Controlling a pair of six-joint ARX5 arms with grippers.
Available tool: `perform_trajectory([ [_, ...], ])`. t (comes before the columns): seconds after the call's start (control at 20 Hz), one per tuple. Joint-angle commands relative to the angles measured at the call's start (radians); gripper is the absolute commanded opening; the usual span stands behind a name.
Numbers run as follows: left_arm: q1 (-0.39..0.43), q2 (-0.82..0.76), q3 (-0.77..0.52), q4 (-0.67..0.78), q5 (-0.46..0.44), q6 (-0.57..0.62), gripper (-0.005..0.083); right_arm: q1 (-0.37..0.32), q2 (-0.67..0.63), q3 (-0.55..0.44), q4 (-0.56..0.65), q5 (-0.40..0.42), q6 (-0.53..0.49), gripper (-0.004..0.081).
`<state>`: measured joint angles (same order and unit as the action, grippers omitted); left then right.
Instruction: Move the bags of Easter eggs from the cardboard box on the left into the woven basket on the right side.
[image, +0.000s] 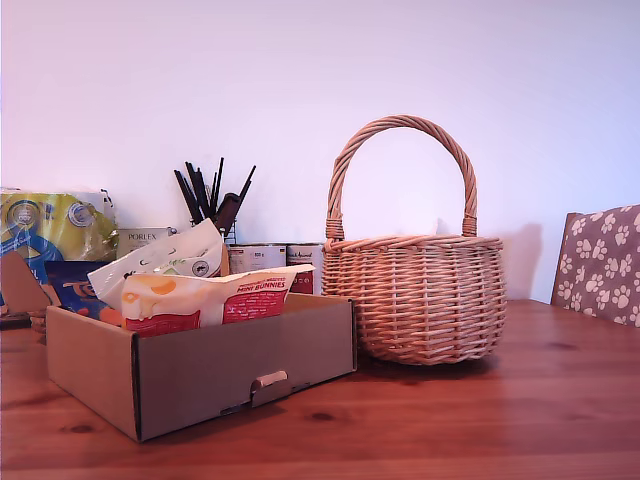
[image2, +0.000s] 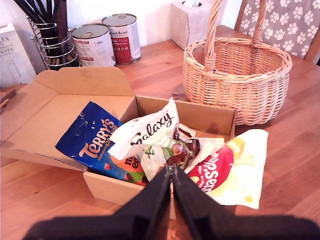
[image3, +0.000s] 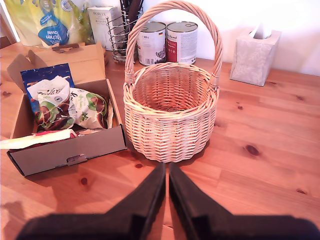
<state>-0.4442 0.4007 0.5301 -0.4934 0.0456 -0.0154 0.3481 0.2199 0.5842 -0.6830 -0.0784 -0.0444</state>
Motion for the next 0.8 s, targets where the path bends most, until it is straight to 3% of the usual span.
perform_trajectory([
  [0.0,-0.001,-0.008,-0.013,-0.008,-0.001,0.005,-0.0019,-0.003,0.0,-0.003,0.005,0.041,-0.008,-0.0013],
  [0.5,-0.001,-0.007,-0.011,0.009,0.028,-0.003,-0.0019,-0.002,0.003,-0.002,0.018,0.021,-0.008,-0.0013],
  [0.75,-0.001,0.114,0.042,0.018,0.106,0.056,-0.0019,-0.002,0.11,0.012,0.051,-0.126,-0.01,-0.0013],
])
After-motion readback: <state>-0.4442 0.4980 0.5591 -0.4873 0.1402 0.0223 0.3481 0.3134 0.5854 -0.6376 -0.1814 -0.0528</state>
